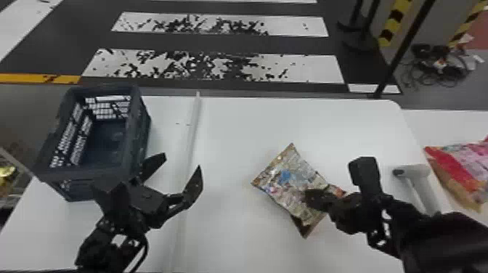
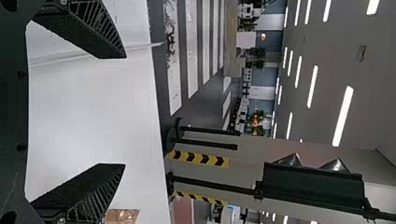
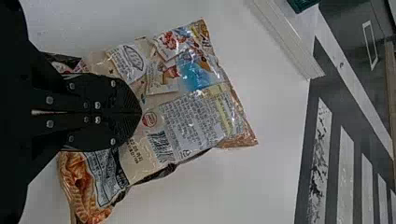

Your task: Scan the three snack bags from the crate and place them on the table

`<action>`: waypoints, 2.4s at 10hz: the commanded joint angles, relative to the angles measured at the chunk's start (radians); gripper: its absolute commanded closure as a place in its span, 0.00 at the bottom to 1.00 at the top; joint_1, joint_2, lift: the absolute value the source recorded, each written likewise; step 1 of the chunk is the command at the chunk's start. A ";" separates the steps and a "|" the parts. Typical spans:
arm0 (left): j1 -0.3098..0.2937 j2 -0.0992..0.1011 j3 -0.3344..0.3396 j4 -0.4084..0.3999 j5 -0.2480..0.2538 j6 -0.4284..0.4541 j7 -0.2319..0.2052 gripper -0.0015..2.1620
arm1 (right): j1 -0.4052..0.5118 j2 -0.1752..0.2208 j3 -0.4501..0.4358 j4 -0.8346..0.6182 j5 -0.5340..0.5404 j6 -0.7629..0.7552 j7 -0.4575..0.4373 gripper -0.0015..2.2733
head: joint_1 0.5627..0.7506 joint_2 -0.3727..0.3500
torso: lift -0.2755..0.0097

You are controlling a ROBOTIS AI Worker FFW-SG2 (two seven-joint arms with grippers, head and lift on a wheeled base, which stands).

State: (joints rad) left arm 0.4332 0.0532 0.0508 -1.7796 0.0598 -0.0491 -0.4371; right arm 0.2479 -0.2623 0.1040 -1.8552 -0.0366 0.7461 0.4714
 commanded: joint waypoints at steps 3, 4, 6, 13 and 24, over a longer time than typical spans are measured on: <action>0.001 0.000 -0.003 -0.006 0.000 -0.001 0.000 0.02 | 0.057 0.009 -0.050 -0.233 -0.049 0.008 -0.004 0.99 | 0.70 0.53 | 0.75; 0.002 0.002 -0.003 -0.009 0.000 -0.001 0.000 0.02 | 0.044 0.011 -0.033 -0.223 -0.066 -0.017 0.004 0.99 | 0.70 0.54 | 0.75; 0.004 0.004 -0.003 -0.012 0.000 0.002 0.000 0.02 | -0.016 0.021 0.005 -0.087 -0.086 -0.148 0.026 0.99 | 0.70 0.58 | 0.75; -0.011 0.010 -0.009 0.002 0.000 0.002 0.000 0.02 | -0.237 0.044 0.137 0.419 0.014 -0.326 0.026 0.99 | 0.70 0.61 | 0.75; -0.017 0.013 -0.017 0.011 0.005 0.002 0.000 0.02 | 0.034 0.032 0.141 -0.013 -0.014 -0.314 0.158 1.00 | 0.70 0.72 | 0.75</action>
State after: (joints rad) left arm 0.4155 0.0660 0.0337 -1.7687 0.0633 -0.0468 -0.4372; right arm 0.2825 -0.2294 0.2303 -1.8759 -0.0607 0.4373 0.6280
